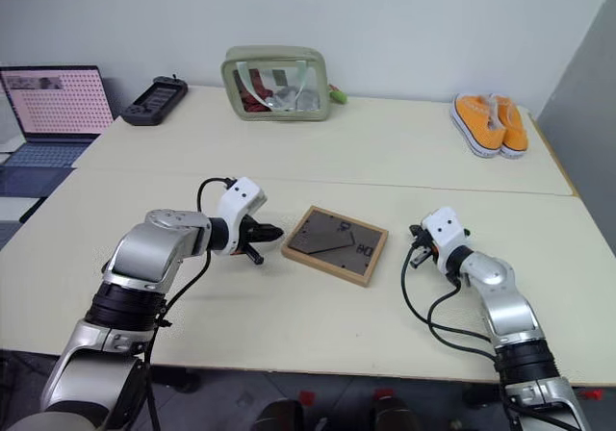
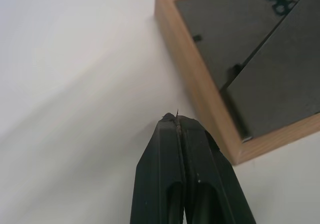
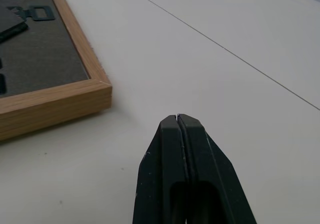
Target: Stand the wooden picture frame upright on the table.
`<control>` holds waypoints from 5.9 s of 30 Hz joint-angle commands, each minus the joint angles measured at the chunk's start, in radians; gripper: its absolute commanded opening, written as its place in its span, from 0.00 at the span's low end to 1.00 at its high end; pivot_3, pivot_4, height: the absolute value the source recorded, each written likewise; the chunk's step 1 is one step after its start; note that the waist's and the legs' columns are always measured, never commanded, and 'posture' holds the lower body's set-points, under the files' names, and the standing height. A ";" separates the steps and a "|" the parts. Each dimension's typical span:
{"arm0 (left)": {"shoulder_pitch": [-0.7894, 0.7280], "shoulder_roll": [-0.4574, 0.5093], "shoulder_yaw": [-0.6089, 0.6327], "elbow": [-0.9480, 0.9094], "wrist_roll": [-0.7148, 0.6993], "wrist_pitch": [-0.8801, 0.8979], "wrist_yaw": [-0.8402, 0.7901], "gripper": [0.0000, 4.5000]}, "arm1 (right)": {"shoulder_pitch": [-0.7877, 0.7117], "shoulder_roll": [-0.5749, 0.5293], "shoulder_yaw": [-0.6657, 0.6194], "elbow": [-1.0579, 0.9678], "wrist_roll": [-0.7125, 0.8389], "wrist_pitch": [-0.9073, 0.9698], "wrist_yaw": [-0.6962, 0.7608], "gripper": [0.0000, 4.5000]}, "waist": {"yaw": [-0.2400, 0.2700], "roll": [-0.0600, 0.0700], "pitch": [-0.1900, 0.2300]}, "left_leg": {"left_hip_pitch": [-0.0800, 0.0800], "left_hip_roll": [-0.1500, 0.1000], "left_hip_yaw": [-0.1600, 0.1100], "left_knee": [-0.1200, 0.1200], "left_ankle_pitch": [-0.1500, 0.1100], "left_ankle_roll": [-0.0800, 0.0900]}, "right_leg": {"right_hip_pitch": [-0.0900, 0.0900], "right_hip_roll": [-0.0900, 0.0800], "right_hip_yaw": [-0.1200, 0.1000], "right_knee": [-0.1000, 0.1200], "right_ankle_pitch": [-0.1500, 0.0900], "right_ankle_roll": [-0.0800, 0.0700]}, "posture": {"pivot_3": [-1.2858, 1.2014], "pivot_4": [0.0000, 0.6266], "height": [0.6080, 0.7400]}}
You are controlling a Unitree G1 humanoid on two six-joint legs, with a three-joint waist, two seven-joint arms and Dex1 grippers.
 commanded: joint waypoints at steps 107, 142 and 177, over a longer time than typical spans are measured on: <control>-0.058 -0.216 0.416 0.376 -0.718 0.465 0.299 0.72 | 0.067 0.063 0.042 -0.158 -0.018 0.023 0.041 0.00 | -0.003 0.000 0.000 | 0.001 -0.001 -0.004 -0.001 0.003 -0.004 | 0.000 -0.001 -0.005 0.004 -0.002 -0.001 | 0.52 0.24 1.00; -0.109 -0.252 0.454 0.443 -0.673 0.445 0.327 0.59 | 0.060 0.174 0.075 -0.130 -0.021 0.035 -0.036 0.00 | -0.005 0.000 0.000 | 0.003 0.000 -0.004 -0.001 0.003 -0.005 | 0.001 -0.001 -0.005 0.005 -0.002 -0.001 | 0.52 0.24 1.00; -0.130 -0.089 0.275 -0.006 -0.637 -0.084 -0.001 0.29 | -0.192 -0.022 -0.239 -0.513 0.357 0.447 -0.009 0.12 | -0.003 0.004 0.004 | -0.001 0.000 -0.004 -0.003 0.003 -0.005 | -0.001 -0.002 -0.005 0.002 -0.002 -0.001 | 0.52 0.24 1.00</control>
